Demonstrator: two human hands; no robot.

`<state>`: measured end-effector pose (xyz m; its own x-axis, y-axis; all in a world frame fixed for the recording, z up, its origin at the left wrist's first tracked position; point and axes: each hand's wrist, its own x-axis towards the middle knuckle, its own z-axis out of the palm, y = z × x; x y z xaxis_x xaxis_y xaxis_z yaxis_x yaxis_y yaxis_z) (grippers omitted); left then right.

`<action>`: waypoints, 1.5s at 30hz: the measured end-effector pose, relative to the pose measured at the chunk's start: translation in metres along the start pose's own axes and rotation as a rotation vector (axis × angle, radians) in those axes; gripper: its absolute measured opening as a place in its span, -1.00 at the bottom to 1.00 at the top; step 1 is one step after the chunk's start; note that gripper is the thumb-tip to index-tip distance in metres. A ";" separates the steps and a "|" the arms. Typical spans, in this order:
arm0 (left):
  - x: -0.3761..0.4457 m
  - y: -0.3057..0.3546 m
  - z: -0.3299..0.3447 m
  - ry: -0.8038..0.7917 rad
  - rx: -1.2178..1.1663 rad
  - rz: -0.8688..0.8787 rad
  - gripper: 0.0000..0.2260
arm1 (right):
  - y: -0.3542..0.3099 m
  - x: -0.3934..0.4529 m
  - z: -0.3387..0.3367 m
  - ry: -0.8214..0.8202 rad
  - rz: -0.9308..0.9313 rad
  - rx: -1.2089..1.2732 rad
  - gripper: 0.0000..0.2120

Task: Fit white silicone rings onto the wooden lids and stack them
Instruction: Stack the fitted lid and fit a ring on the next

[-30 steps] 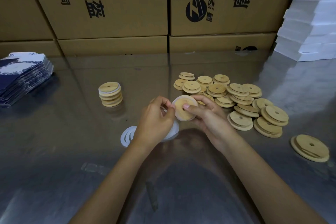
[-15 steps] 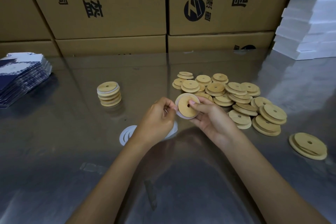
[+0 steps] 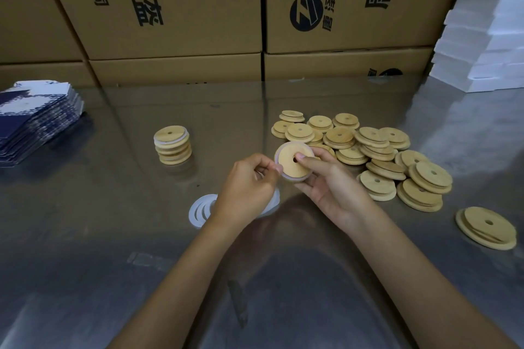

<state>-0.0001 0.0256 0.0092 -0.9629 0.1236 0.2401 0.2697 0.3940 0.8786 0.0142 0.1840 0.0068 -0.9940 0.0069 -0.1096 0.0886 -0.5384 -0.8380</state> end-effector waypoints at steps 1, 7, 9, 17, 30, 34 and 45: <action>0.001 0.001 -0.001 0.033 -0.014 -0.003 -0.88 | -0.001 -0.001 0.000 -0.003 0.000 -0.064 -0.72; 0.004 0.003 -0.009 0.135 -0.046 -0.027 -0.85 | 0.003 -0.003 0.002 -0.001 -0.003 -0.244 -0.78; 0.004 0.002 -0.009 0.104 -0.056 -0.052 -0.82 | 0.003 -0.002 0.002 0.014 -0.019 -0.210 -0.76; 0.002 0.005 -0.006 0.029 -0.107 -0.138 -0.90 | 0.003 -0.001 0.002 0.030 -0.029 -0.133 -0.73; 0.007 -0.003 -0.015 -0.005 -0.020 0.020 -0.90 | 0.000 -0.003 0.000 0.009 -0.047 -0.117 -0.75; 0.006 -0.001 -0.014 0.060 -0.121 -0.011 -0.88 | -0.003 -0.001 0.000 0.010 -0.013 -0.067 -0.71; 0.016 0.001 -0.037 0.420 -0.525 -0.125 -0.74 | 0.002 -0.006 0.007 -0.014 -0.027 -0.222 -0.78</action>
<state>-0.0162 -0.0058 0.0293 -0.9387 -0.2997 0.1703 0.2154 -0.1243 0.9686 0.0200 0.1774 0.0093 -0.9968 0.0063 -0.0792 0.0723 -0.3398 -0.9377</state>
